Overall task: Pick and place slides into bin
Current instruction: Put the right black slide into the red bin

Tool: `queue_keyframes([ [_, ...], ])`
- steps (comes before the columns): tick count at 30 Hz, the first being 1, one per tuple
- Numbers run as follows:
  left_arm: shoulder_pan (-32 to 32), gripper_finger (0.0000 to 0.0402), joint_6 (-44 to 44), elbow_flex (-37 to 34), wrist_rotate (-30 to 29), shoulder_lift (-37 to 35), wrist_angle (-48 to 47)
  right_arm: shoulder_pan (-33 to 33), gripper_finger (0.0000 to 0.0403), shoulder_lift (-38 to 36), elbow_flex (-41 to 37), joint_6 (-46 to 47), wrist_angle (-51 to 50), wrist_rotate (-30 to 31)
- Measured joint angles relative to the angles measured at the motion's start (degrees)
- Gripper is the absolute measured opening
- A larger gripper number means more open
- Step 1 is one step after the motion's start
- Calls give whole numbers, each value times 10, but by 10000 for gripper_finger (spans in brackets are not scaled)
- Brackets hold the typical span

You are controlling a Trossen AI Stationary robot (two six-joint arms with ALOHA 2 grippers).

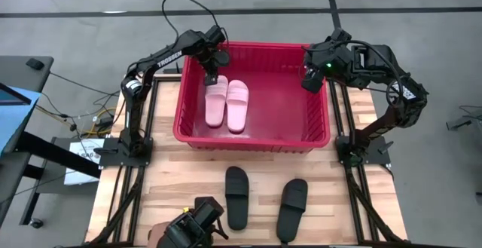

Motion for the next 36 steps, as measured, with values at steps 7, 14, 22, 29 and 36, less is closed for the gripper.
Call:
queue_keyframes([
  [7, -2, 165, -15, 1, -4, 0, -5, 0, 276, 0, 0, 0, 0, 0],
  [14, -4, 165, -47, 50, -22, 0, -70, 0, 276, 0, 0, 0, 0, 0],
  [22, -5, 165, -104, 163, 74, 0, -171, 2, 276, 0, 0, 4, 0, -1],
  [29, -5, 165, -121, 234, 188, -32, -187, 2, 276, 0, 0, 17, 0, -35],
  [36, -2, 165, -145, 244, 300, -122, -149, 20, 276, 0, 0, 36, 0, -58],
])
